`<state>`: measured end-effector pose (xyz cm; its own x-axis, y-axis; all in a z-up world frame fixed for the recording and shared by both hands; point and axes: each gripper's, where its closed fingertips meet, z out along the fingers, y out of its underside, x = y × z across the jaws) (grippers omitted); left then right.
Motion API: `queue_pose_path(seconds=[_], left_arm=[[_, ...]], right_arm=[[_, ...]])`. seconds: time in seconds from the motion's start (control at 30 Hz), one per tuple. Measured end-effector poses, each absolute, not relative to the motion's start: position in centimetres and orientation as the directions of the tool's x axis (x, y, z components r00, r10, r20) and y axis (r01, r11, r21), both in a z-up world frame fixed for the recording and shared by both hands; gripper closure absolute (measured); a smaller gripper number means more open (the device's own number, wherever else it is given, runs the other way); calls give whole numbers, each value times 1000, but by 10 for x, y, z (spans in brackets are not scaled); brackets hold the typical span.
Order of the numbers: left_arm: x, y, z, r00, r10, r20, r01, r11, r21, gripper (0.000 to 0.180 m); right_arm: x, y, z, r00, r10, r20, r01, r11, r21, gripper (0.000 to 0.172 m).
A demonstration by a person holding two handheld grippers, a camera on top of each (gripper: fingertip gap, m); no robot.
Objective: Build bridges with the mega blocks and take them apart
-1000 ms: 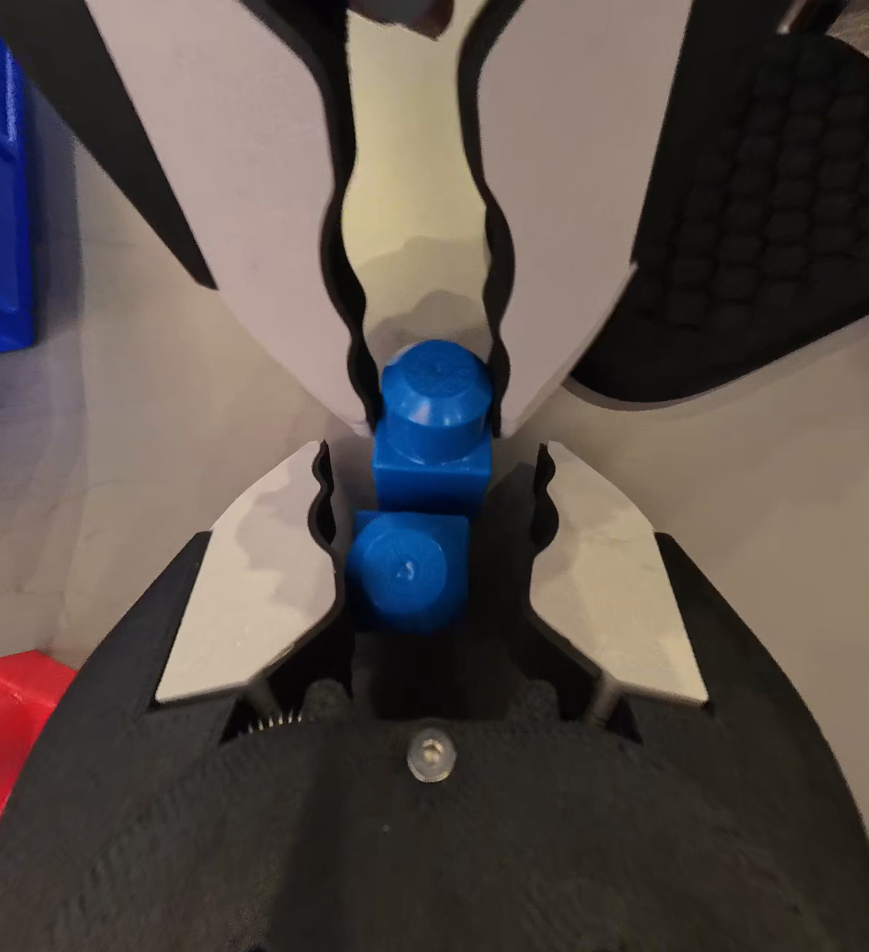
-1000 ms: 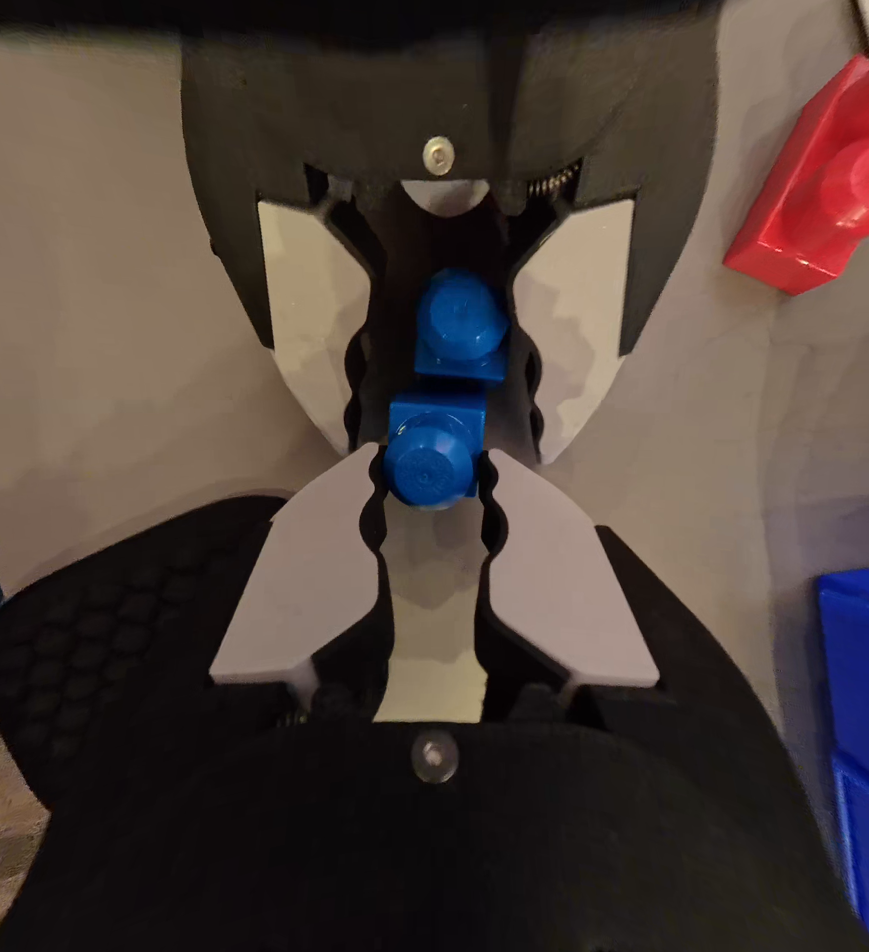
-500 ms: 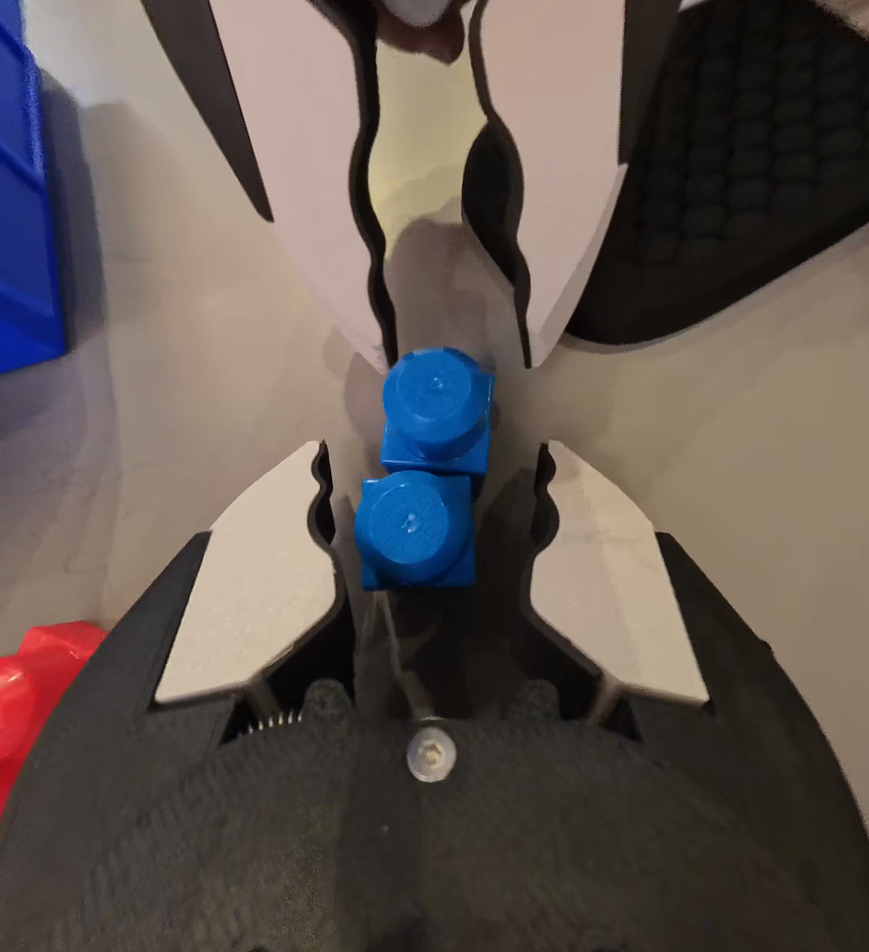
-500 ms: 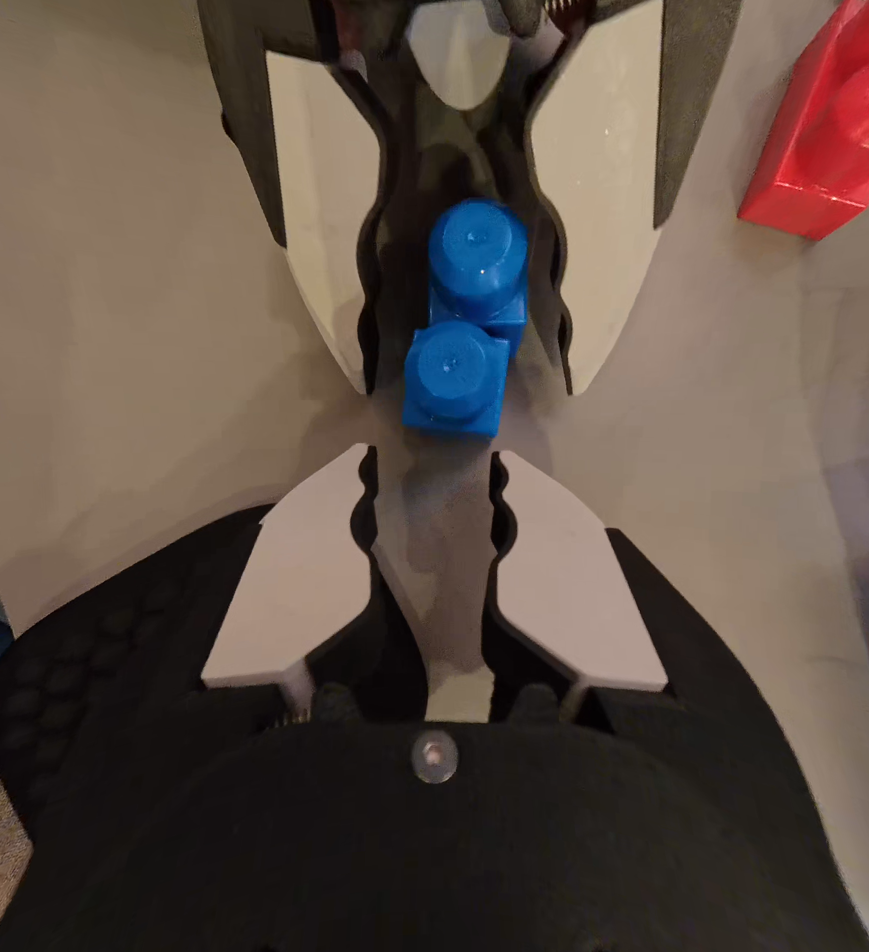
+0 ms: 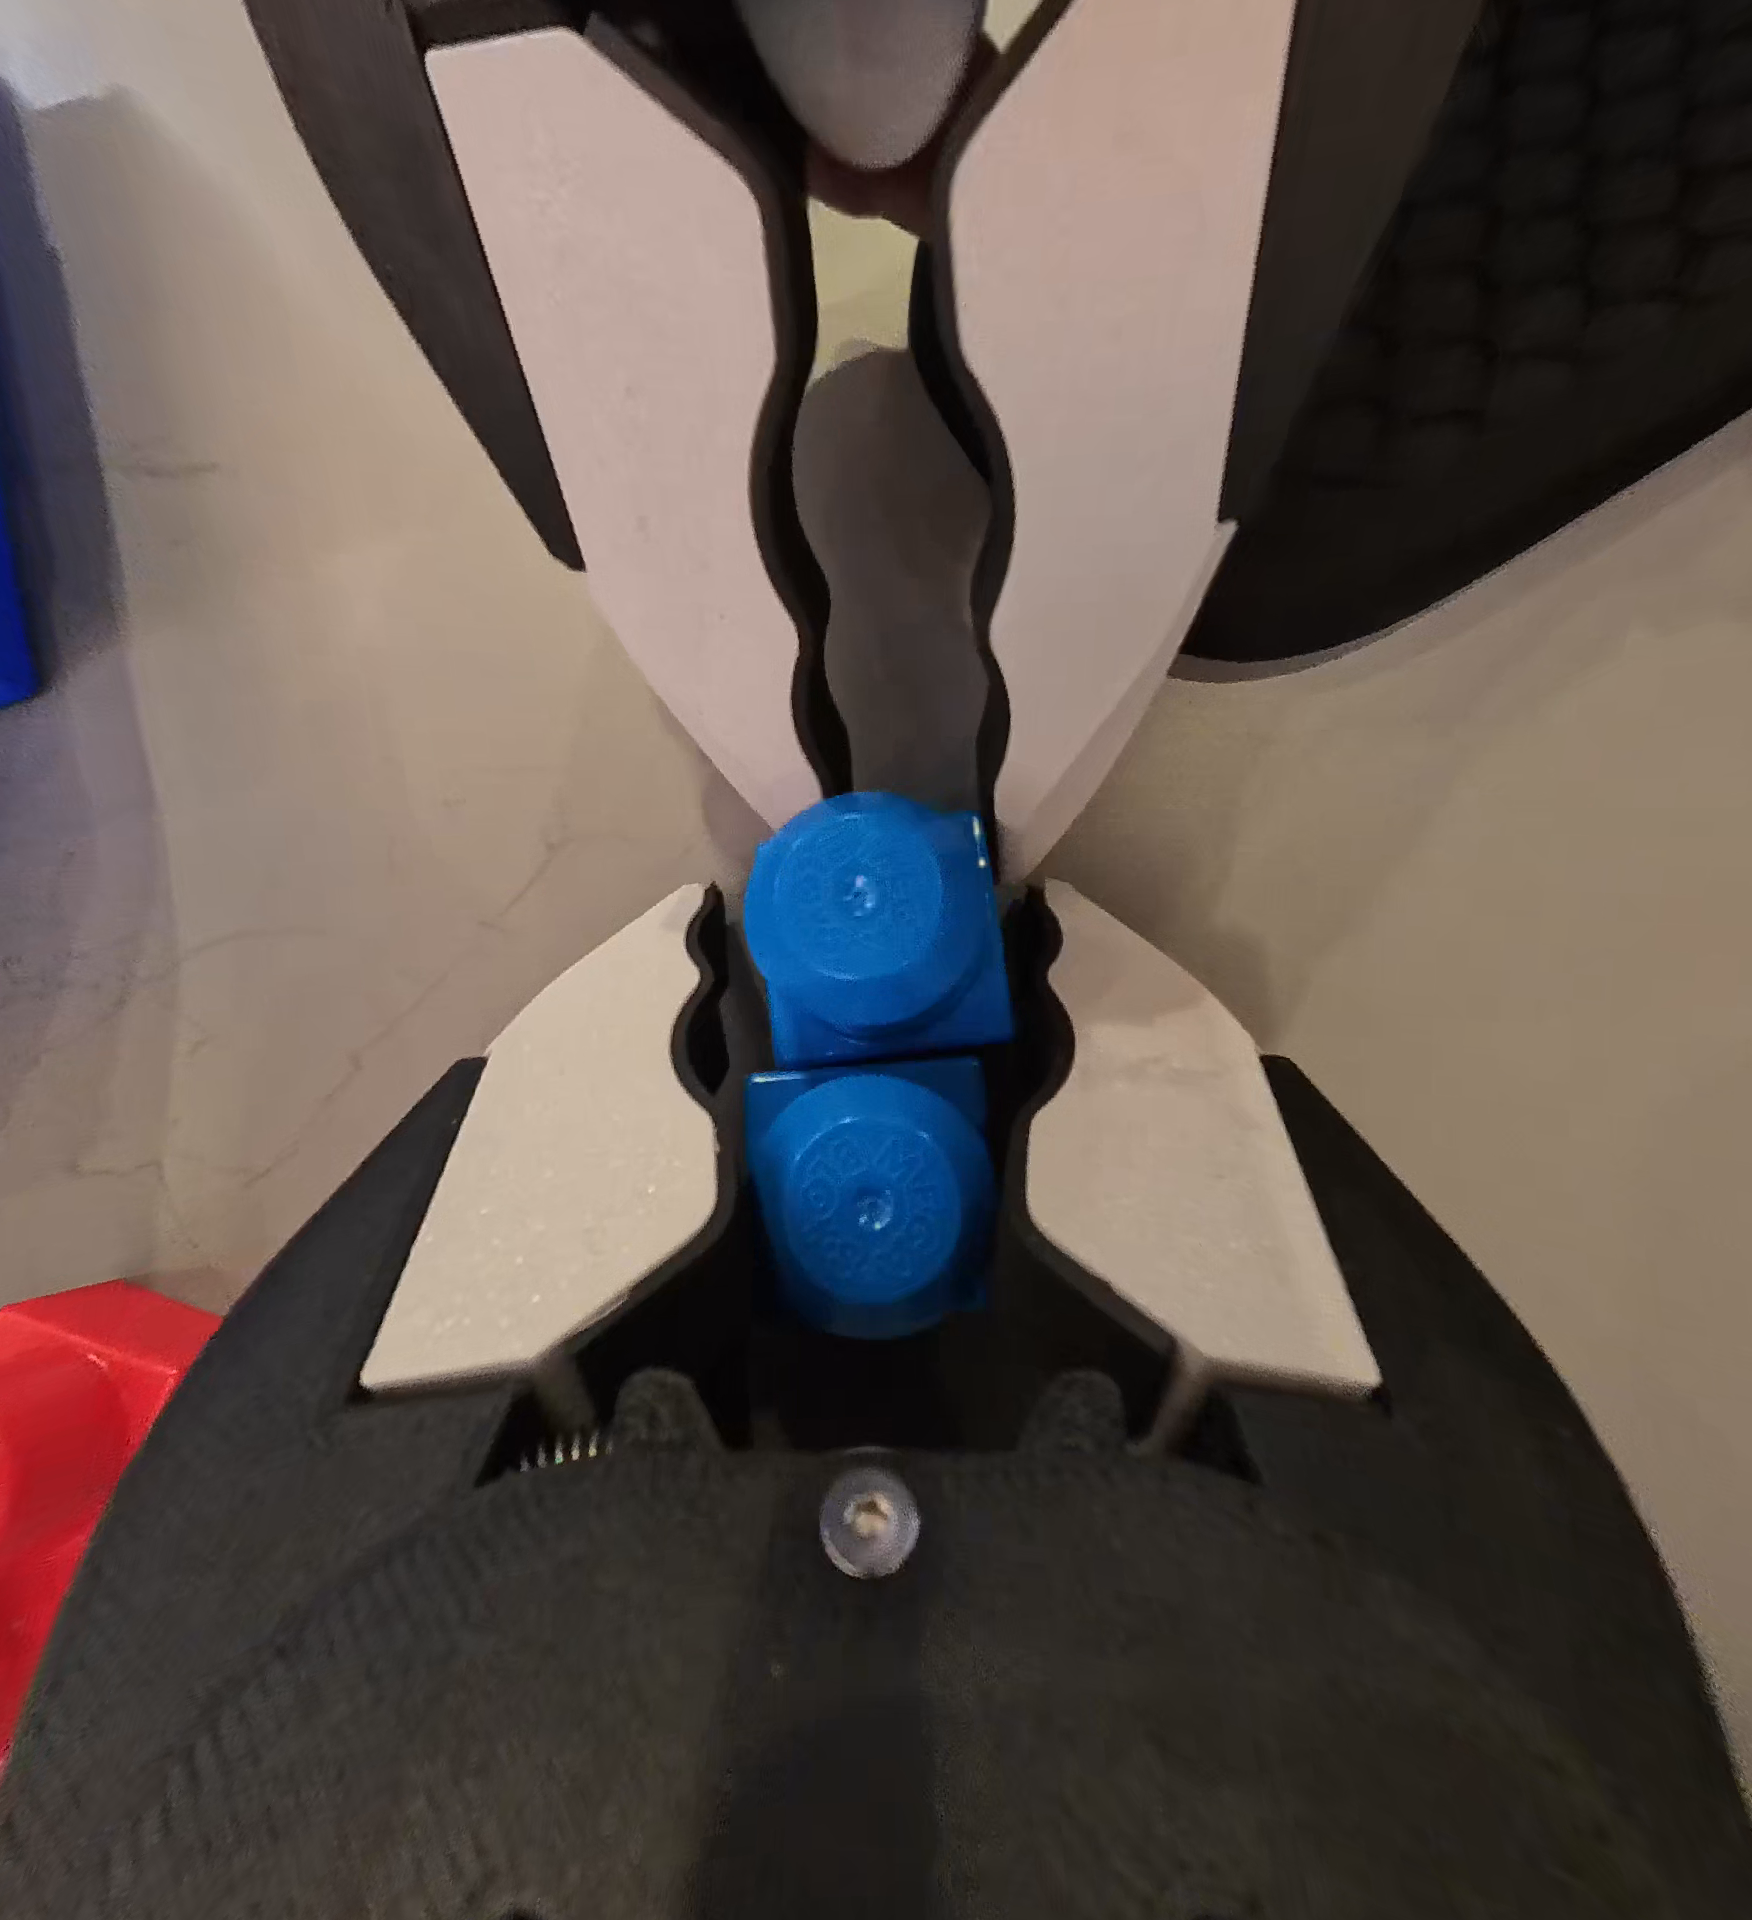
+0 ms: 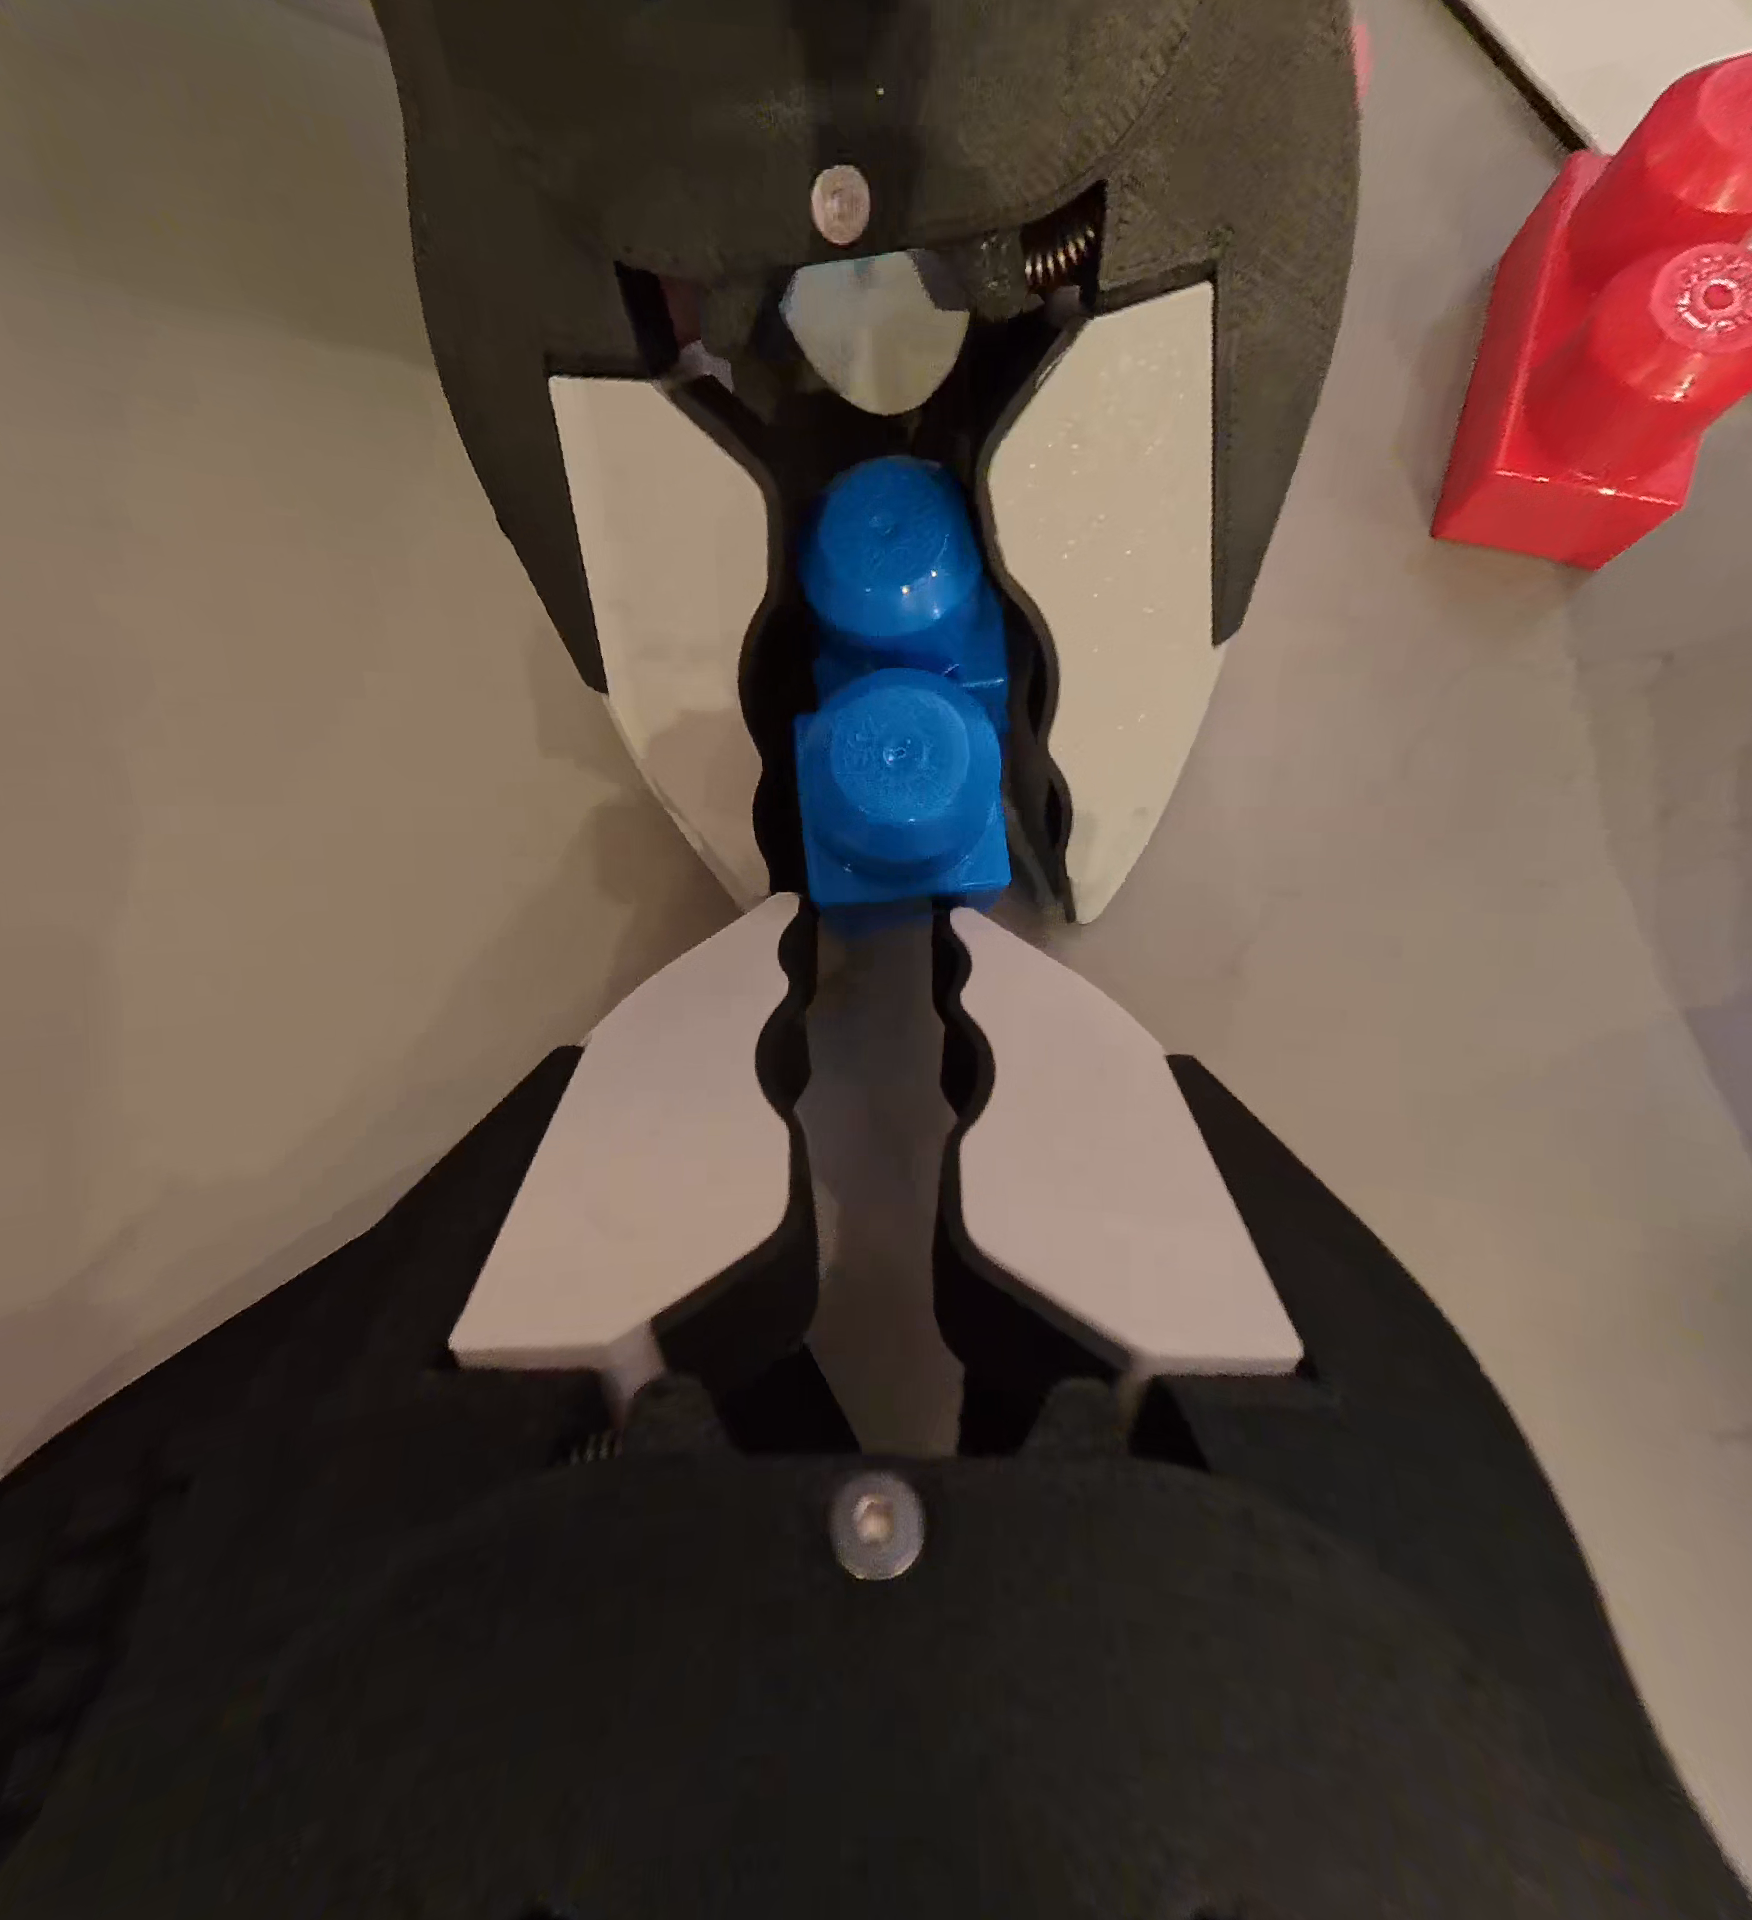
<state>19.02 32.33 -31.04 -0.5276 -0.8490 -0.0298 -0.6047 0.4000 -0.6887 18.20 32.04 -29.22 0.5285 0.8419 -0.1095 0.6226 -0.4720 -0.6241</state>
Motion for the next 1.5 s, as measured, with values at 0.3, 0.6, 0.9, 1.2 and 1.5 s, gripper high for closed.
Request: queue_pose_path(seconds=[0.3,0.6,0.9,1.2,1.5], left_arm=[[193,326,-310,-498,-864,-69,-600,401,-693,127],[189,338,-291,-446,-888,-113,-536,366,-761,128],[178,361,-181,-163,-814,-557,-380,573,-726,128],[177,341,-142,-116,-672,-731,-317,723,-614,127],[185,333,-138,-100,-628,-772,-287,761,-582,127]], right_arm=[[188,318,-282,538,836,-105,605,-470,-643,148],[197,323,-252,586,809,-38,559,-438,-704,137],[144,351,-160,632,693,-347,140,-542,-828,96],[108,345,-138,387,719,-577,-36,-614,-789,82],[101,344,-134,340,726,-599,-120,-598,-793,102]])
